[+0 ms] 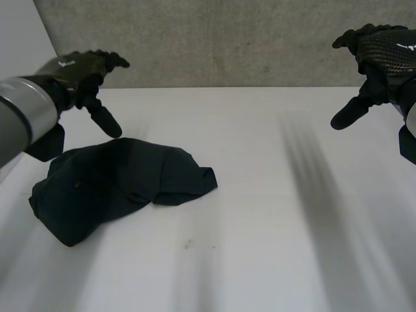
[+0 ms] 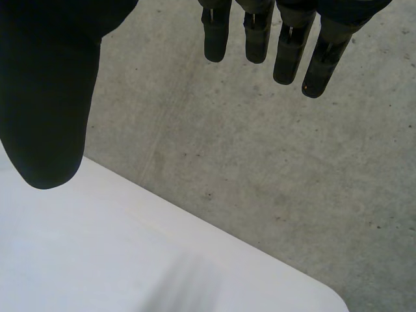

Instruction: Fold the shorts.

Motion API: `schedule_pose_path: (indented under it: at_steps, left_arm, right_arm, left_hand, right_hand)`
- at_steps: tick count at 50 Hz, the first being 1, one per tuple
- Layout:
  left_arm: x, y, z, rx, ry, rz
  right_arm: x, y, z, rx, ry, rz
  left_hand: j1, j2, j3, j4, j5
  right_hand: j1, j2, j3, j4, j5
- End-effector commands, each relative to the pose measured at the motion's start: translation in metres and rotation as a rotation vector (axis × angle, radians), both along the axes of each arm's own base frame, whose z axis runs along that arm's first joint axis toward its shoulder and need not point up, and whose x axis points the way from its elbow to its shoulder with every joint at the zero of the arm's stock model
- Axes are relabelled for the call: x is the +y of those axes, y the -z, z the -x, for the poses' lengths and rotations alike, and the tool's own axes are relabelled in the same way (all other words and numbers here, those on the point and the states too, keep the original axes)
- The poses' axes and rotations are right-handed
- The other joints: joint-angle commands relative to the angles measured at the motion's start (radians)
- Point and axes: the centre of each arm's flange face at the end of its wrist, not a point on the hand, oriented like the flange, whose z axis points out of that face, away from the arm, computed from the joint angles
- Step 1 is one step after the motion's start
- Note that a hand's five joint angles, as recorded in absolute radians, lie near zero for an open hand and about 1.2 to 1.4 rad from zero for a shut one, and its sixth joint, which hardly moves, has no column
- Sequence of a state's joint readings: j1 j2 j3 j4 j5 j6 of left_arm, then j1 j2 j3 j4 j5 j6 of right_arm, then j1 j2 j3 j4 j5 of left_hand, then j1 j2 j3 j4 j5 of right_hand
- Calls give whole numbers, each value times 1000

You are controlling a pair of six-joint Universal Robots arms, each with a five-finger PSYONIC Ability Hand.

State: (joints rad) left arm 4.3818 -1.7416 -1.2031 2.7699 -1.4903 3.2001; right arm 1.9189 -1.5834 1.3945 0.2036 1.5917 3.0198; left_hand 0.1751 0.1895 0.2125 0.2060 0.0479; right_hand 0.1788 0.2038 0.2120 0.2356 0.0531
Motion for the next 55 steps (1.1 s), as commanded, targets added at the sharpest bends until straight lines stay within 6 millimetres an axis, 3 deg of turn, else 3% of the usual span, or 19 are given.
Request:
schedule_pose_path:
  at_steps: [1, 7, 12, 14, 16, 19, 21, 25, 28, 30, 33, 34, 37, 39, 41, 46, 50, 53, 55]
  left_arm:
    - [-61, 68, -3, -237, -106, -17]
    - [-115, 132, -40, -469, -298, -97]
    - [-132, 162, -49, -534, -318, -152]
    - [-134, 166, -50, -533, -322, -164]
    - [-136, 166, -53, -528, -329, -168]
    - [-136, 164, -52, -525, -334, -161]
    - [-136, 156, -51, -515, -340, -137]
    - [-134, 104, -46, -452, -366, 17]
    - [-127, 59, -26, -377, -354, 184]
    - [-108, 34, 8, -315, -285, 287]
    - [-85, 26, 40, -273, -200, 334]
    - [-65, 25, 63, -256, -129, 346]
    - [-31, 32, 98, -247, 3, 346]
    - [2, 48, 124, -256, 126, 318]
    - [20, 63, 134, -276, 189, 289]
    - [73, 132, 158, -378, 358, 157]
    - [116, 159, 174, -414, 473, 120]
    - [133, 165, 177, -428, 515, 111]
    - [142, 164, 176, -432, 531, 110]
  right_arm:
    - [-1, 3, -1, 12, -1, -3]
    - [-3, 6, -1, 39, 0, -7]
    - [-3, 7, -1, 49, 1, -7]
    - [-3, 7, -1, 51, 2, -6]
    - [-3, 7, -1, 50, 1, -5]
    - [-3, 7, -1, 51, 1, -3]
    - [-3, 6, -1, 50, 1, -1]
    - [-4, 4, -1, 48, 3, 6]
    - [-4, 3, -1, 48, 4, 9]
    - [-4, 3, -1, 47, 4, 12]
    - [-5, 1, 0, 48, 6, 20]
    - [-5, 0, 0, 49, 6, 25]
    - [-7, -3, 2, 56, 17, 45]
    - [-8, -3, 3, 59, 20, 51]
    - [-8, -5, 3, 63, 22, 60]
    - [-8, -6, 3, 63, 24, 65]
    - [-9, -5, 3, 65, 24, 64]
    - [-9, -4, 3, 66, 22, 60]
    - [-10, -2, 2, 68, 22, 54]
  left_hand:
    - [41, 27, 4, 10, -6]
    - [41, 27, 4, 10, -6]
    - [103, 88, 65, 72, 55]
    - [220, 205, 182, 189, 172]
    - [635, 621, 598, 604, 588]
    - [1219, 1205, 1182, 1188, 1172]
    - [1221, 1207, 1184, 1190, 1174]
    - [1221, 1207, 1184, 1190, 1174]
    - [1221, 1207, 1184, 1190, 1174]
    - [1221, 1207, 1184, 1190, 1174]
    - [1221, 1207, 1184, 1190, 1174]
    - [1221, 1207, 1184, 1190, 1174]
    - [1221, 1207, 1184, 1190, 1174]
    - [1221, 1207, 1184, 1190, 1174]
    - [1221, 1207, 1184, 1190, 1174]
    - [1221, 1207, 1184, 1190, 1174]
    - [1221, 1207, 1184, 1190, 1174]
    - [1221, 1207, 1184, 1190, 1174]
    - [1003, 989, 966, 972, 956]
  right_hand:
    - [-4, -29, -37, -61, -53]
    - [-4, -29, -37, -61, -53]
    - [-4, -29, -37, -61, -53]
    - [-4, -29, -37, -61, -53]
    - [-4, -29, -37, -61, -53]
    - [-4, -29, -37, -61, -53]
    - [-4, -29, -37, -61, -53]
    - [-4, -29, -37, -61, -53]
    - [-4, -29, -37, -61, -53]
    - [-4, -29, -37, -61, -53]
    - [-4, -29, -37, -61, -53]
    - [-4, -29, -37, -61, -53]
    - [-4, -29, -37, -61, -53]
    - [-4, -29, -37, -61, -53]
    - [-4, -29, -37, -61, -53]
    - [-4, -29, -37, -61, -53]
    - [-4, -29, -37, -61, -53]
    - [-4, -29, -37, -61, -53]
    - [-4, -29, -37, -61, -53]
